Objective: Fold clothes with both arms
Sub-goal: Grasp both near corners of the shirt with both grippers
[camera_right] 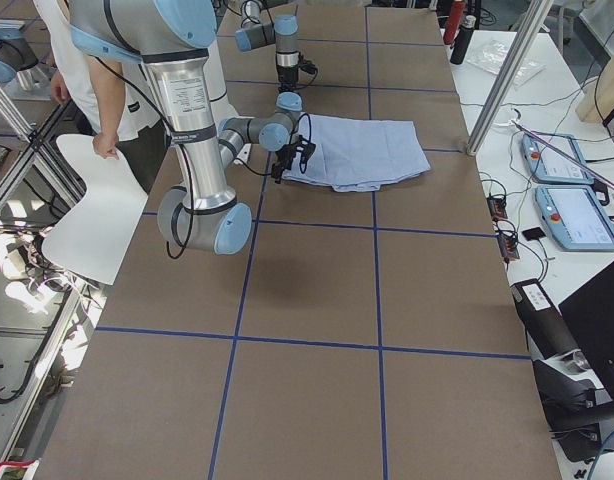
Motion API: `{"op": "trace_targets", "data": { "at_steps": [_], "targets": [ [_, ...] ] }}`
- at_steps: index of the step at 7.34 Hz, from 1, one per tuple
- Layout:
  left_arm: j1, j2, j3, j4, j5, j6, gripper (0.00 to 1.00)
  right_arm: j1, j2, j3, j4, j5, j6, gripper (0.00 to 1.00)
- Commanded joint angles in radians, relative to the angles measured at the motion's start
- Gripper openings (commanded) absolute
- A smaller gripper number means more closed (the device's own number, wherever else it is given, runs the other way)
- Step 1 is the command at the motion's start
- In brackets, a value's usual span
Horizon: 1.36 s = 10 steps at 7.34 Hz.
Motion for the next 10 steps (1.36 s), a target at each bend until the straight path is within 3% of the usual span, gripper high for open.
{"op": "trace_targets", "data": {
  "at_steps": [1, 3, 4, 5, 7, 10],
  "targets": [
    [0.000, 0.001, 0.000, 0.000, 0.000, 0.000, 0.00, 0.000, 0.007, 0.002, 0.001, 0.002, 0.001, 0.84],
    [0.000, 0.001, 0.000, 0.000, 0.000, 0.000, 0.00, 0.000, 0.002, 0.001, 0.000, 0.002, -0.001, 0.37],
    [0.000, 0.001, 0.001, 0.000, 0.000, 0.000, 0.00, 0.000, 0.002, -0.001, 0.000, 0.000, -0.002, 0.25],
    [0.000, 0.001, 0.000, 0.000, 0.000, 0.000, 0.00, -0.002, 0.005, -0.001, 0.000, 0.000, -0.001, 0.25],
    [0.000, -0.001, 0.000, 0.002, 0.000, 0.000, 0.00, -0.003, 0.007, -0.001, 0.000, -0.001, -0.001, 0.00],
    [-0.001, 0.001, 0.001, 0.002, 0.000, 0.000, 0.00, 0.001, 0.012, 0.001, 0.000, -0.011, 0.002, 0.00]
  ]
}}
